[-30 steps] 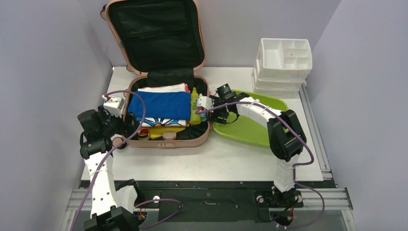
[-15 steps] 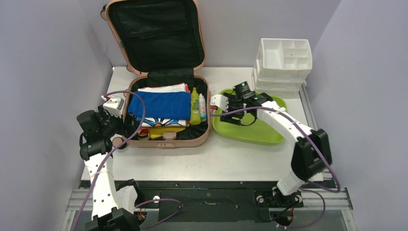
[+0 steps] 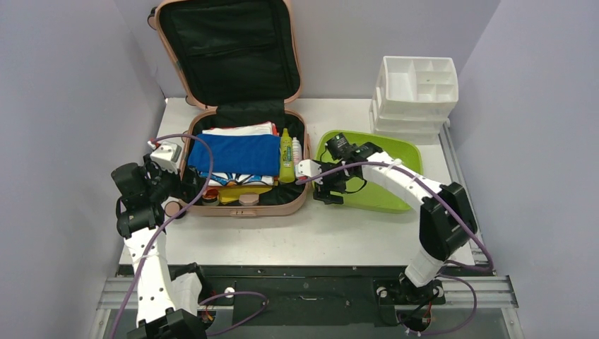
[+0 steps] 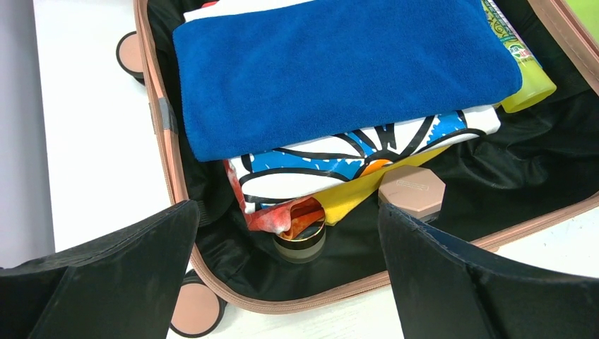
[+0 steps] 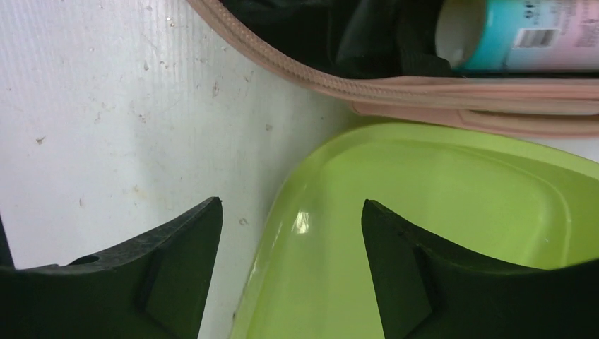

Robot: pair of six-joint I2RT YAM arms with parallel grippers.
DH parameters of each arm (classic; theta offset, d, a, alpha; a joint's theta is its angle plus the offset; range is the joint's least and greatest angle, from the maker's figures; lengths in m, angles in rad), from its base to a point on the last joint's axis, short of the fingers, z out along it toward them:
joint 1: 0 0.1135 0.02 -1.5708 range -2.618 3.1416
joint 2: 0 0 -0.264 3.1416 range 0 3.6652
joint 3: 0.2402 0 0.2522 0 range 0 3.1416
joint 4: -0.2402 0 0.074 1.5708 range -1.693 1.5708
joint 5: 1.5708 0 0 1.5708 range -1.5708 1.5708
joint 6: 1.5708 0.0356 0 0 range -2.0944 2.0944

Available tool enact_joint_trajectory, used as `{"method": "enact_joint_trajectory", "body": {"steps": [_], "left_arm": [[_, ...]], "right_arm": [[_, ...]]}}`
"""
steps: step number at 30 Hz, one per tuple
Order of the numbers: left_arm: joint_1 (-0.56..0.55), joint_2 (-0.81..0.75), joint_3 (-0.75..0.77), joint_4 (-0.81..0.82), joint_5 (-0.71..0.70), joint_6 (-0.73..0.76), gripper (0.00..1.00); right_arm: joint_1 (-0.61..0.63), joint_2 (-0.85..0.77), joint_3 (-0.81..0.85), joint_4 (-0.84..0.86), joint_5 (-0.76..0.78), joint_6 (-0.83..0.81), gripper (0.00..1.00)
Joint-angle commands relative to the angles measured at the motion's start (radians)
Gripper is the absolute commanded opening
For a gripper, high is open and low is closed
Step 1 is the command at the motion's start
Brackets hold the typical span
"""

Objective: Open, take out, and arrange the luggage
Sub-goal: Move the bin to the center of the board.

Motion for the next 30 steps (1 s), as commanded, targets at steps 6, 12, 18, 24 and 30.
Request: {"method": "enact_joint_trajectory", "body": {"steps": [6,12,18,24,30], "left_arm": [[0.021,-0.009,-0.009,0.046,0.048,-0.007,0.96],[0.023,-0.005,-0.009,0.045,0.053,-0.009,0.96],[0.024,-0.001,-0.008,0.042,0.056,-0.010,0.96],[0.027,0.002,-0.006,0.040,0.058,-0.011,0.96],[0.026,0.008,-0.002,0.043,0.050,-0.014,0.96]], "right_arm": [[0.046,0.078,-0.038,0.094,0.029,0.052,0.56],[0.070,0.067,-0.063,0.040,0.049,-0.028,0.35],[0.071,0.067,-0.084,-0.005,0.047,-0.096,0.11],[0.074,0.062,-0.092,-0.005,0.063,-0.122,0.10],[0.072,0.037,-0.062,-0.016,0.123,-0.079,0.45]]}}
